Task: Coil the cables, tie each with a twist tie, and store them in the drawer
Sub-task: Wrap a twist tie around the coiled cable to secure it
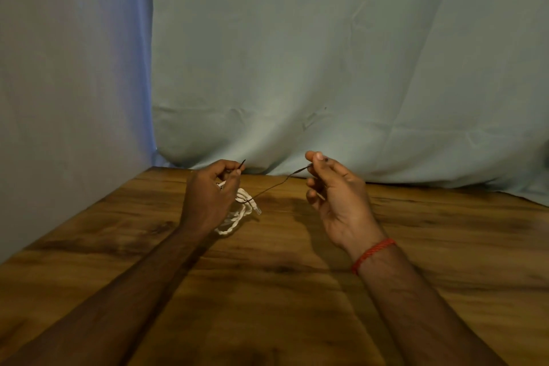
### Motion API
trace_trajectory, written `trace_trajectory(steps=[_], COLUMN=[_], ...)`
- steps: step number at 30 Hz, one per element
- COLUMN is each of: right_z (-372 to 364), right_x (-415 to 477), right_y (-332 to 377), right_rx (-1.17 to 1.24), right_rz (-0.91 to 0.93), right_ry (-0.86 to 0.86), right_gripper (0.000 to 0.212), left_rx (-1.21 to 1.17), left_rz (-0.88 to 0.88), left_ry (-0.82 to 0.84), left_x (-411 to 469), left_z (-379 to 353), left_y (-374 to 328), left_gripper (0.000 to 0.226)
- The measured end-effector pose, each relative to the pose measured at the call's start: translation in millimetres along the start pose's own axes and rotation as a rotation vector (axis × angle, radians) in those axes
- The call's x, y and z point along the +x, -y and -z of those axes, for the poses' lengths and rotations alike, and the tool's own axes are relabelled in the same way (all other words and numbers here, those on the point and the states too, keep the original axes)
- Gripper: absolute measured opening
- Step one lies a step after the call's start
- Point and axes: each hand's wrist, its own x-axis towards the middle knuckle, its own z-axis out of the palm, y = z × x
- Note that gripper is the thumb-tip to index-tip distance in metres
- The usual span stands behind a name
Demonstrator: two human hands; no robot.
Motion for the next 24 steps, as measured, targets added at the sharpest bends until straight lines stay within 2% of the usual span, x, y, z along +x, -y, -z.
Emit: trace_trajectory(steps=[6,9,14,19,24], right_z=[7,7,7,6,4], right_x=[7,7,6,5,6], right_y=[-6,-6,-7,-11,-14], right_rx=[-0.006,-0.054,-0.123,-0.109,-0.144], right_rz=[0.135,0.207,0.244,0.196,0.243], right_ry=[-0.150,-0.180,-0.132,-0.041,-0.005], right_gripper=[0.032,0.030,0.017,0.024,0.023], left_rx=[0.057,0.105,0.154,0.123,0.072], left_rz=[-0.042,-0.108,-0.201,-0.209,-0.224], left_ry=[0.013,0.043,0.095,0.102,0.091], left_x=[-2,-5,-7,-9,-12], left_z=[2,1,1,-1,-4], left_y=[-3,-7,-8,-9,-14], left_gripper=[0.013,0.012,0.014,0.014,0.015])
